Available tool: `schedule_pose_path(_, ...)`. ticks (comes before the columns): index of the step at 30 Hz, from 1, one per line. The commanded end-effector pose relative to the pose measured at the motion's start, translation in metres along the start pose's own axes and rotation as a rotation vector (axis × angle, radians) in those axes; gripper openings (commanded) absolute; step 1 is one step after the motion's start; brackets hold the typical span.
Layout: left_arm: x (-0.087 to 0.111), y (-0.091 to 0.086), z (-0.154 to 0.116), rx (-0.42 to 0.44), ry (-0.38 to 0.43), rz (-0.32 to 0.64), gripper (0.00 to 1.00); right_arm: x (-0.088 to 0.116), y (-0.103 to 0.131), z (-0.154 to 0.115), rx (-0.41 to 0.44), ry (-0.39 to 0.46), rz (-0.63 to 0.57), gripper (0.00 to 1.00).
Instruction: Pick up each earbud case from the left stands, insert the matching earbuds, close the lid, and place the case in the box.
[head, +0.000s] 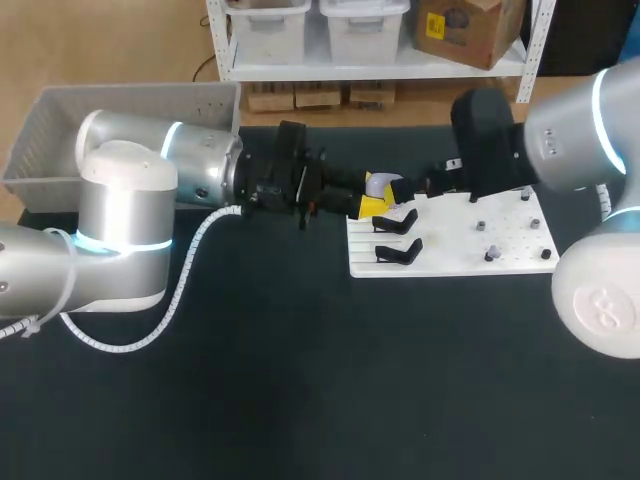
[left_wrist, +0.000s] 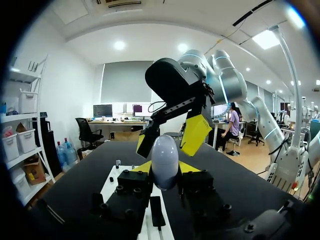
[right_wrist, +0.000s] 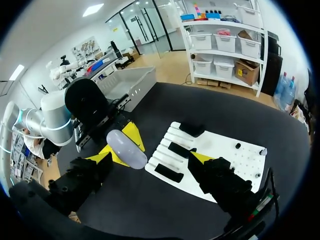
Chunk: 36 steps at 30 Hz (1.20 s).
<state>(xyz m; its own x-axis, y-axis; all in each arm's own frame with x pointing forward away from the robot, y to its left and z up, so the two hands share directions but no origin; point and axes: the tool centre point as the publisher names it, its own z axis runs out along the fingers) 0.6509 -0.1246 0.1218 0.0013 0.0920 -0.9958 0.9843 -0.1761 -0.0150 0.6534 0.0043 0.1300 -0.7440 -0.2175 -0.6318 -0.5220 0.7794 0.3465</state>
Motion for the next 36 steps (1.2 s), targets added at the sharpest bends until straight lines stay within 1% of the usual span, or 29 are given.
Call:
schedule_pose_path(1, 0.001, -0.001, 0.0, -0.003, -0.003, 0.003, 0.0, -0.003, -0.001, -0.001, -0.004, -0.001, -0.003, 1.0)
schedule_pose_path(8, 0.001, -0.001, 0.0, -0.003, -0.003, 0.003, 0.0, -0.016, -0.007, -0.01, 0.019, -0.03, -0.016, 1.0)
schedule_pose_path(13, 0.001, -0.001, 0.0, -0.003, -0.003, 0.003, 0.0, -0.032, -0.01, -0.025, 0.054, -0.073, -0.043, 1.0)
schedule_pose_path(16, 0.001, -0.001, 0.0, -0.003, -0.003, 0.003, 0.0, -0.04, -0.01, -0.04, 0.108, -0.097, -0.073, 1.0)
schedule_pose_path(18, 0.001, -0.001, 0.0, -0.003, -0.003, 0.003, 0.0, -0.042, -0.013, -0.05, 0.169, -0.1, -0.103, 1.0)
schedule_pose_path(20, 0.001, -0.001, 0.0, -0.003, -0.003, 0.003, 0.0, -0.041, -0.016, -0.056, 0.272, -0.061, -0.167, 1.0)
schedule_pose_path(21, 0.001, -0.001, 0.0, -0.003, -0.007, 0.017, 0.0, -0.041, -0.018, -0.056, 0.309, -0.037, -0.197, 1.0)
schedule_pose_path(25, 0.001, -0.001, 0.0, -0.021, -0.025, 0.055, 0.0, -0.038, -0.026, -0.061, 0.4, 0.03, -0.26, 1.0)
schedule_pose_path(28, 0.0, -0.002, -0.001, -0.035, -0.032, 0.084, 0.0, -0.037, -0.038, -0.065, 0.495, 0.085, -0.293, 1.0)
schedule_pose_path(33, -0.001, -0.004, 0.001, -0.034, -0.039, 0.1, 0.0, -0.034, -0.06, -0.073, 0.55, 0.136, -0.292, 1.0)
schedule_pose_path(36, 0.0, -0.005, 0.002, -0.036, -0.039, 0.1, 0.0, -0.032, -0.072, -0.076, 0.585, 0.189, -0.309, 1.0)
